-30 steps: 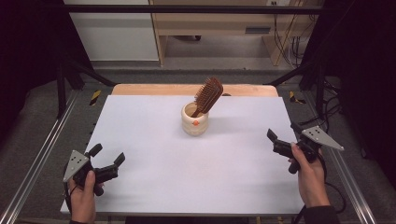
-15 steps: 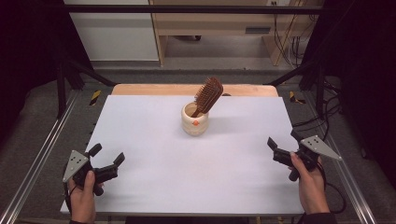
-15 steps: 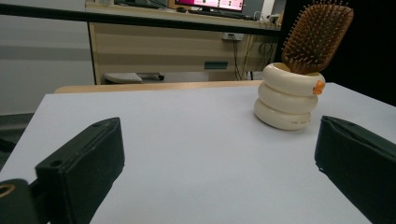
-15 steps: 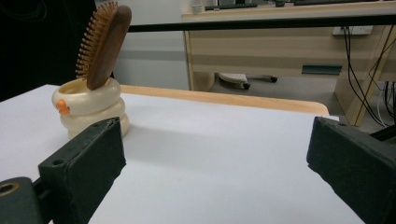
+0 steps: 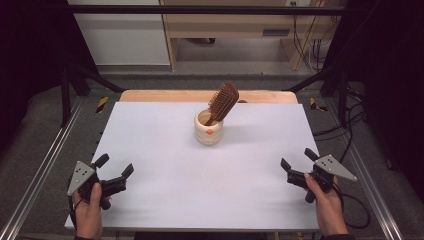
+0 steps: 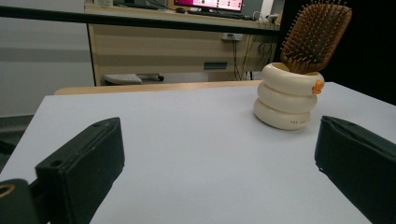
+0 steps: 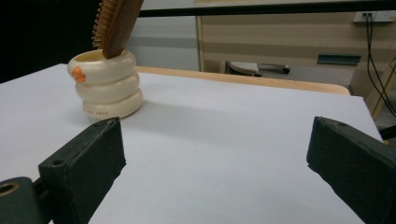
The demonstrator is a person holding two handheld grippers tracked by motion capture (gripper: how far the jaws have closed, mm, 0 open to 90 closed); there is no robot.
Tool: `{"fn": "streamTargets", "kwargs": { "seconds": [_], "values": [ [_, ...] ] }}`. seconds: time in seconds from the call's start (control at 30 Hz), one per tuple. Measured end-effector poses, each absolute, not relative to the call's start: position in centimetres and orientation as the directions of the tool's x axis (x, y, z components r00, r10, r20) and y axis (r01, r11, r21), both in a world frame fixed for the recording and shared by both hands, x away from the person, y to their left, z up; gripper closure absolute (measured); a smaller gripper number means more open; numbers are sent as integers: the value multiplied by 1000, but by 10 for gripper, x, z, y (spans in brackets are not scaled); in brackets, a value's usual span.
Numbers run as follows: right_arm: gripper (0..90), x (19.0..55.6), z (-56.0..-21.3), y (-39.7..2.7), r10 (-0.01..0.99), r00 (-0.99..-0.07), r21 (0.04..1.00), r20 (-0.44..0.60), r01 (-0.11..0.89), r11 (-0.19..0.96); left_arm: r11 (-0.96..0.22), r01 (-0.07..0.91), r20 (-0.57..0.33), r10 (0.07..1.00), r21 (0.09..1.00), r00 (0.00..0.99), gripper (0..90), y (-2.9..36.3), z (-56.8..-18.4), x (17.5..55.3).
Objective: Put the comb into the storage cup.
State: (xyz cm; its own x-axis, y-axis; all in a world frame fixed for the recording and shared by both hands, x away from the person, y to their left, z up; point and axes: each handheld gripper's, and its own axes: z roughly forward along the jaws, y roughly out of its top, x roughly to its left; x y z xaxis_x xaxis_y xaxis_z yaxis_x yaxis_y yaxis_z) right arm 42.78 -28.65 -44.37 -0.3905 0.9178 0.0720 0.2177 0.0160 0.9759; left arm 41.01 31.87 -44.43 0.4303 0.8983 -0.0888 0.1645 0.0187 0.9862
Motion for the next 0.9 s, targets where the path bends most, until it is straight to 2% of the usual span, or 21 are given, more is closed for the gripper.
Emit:
{"fn": "streamTargets", "kwargs": {
  "seconds": [0.63,0.9],
  "values": [
    [45,427,-460,-258,871,-490,971,36,224,86,24,137,-82,895,990,439,16,319,-443,408],
    [43,427,-460,-242,833,-553,979,14,179,102,42,111,-88,888,993,452,16,319,-441,407]
  ]
}}
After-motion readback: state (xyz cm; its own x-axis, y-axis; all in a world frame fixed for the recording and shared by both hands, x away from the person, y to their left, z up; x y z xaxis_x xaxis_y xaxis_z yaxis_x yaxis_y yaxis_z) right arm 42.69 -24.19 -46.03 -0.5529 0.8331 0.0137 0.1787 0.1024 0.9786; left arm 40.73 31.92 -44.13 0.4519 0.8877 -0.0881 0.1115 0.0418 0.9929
